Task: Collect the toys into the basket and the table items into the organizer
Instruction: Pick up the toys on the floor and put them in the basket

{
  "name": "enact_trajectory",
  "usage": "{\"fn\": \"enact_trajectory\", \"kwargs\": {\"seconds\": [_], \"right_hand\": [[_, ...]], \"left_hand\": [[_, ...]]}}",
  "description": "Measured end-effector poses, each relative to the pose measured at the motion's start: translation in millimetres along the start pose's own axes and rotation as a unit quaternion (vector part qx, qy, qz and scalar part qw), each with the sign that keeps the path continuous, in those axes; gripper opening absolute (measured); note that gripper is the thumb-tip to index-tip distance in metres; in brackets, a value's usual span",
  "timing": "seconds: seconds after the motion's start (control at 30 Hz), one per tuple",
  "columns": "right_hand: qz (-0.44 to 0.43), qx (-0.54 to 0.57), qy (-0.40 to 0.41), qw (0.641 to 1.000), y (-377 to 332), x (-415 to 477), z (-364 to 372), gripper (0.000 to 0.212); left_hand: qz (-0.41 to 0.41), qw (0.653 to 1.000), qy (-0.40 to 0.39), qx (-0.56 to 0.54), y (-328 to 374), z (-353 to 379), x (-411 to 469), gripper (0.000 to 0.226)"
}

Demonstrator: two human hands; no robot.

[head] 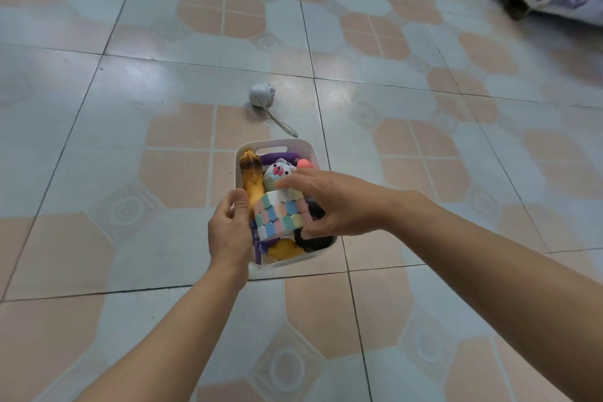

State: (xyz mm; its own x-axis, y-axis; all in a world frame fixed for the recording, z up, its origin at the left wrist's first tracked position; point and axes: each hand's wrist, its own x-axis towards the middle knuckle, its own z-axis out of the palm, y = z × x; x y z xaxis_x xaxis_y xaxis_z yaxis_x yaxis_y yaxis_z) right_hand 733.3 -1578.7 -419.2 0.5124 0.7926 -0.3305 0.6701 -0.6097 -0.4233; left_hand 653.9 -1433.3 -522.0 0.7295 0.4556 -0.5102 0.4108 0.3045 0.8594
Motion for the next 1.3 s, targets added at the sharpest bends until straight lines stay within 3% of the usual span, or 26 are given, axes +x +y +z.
{"fn": "enact_trajectory", "kwargs": {"seconds": [0.2,0.37,0.83,1.0,1.3], "right_hand": [[0.047,0.015,0.053,0.997,-26,18,-54,0.066],[0.067,-0.024,0.051,0.996,-16,37,-77,0.061],[0.07,0.026,0.147,0.986,156,190,-53,0.028],[0.104,0.012,0.131,0.986,184,254,-45,0.042],[0.174,-0.109,0.124,0.971,203,339,-4,0.066]], "left_hand": [[0.007,1.0,-0.007,-0.009,42,-14,14,0.055],[0.017,1.0,0.015,-0.002,56,-18,38,0.056],[0.005,0.991,0.13,-0.034,17,-1,128,0.069],[0.011,0.984,0.168,-0.052,10,-3,155,0.071],[-0.001,0.979,0.182,-0.09,-1,-10,163,0.067]]}}
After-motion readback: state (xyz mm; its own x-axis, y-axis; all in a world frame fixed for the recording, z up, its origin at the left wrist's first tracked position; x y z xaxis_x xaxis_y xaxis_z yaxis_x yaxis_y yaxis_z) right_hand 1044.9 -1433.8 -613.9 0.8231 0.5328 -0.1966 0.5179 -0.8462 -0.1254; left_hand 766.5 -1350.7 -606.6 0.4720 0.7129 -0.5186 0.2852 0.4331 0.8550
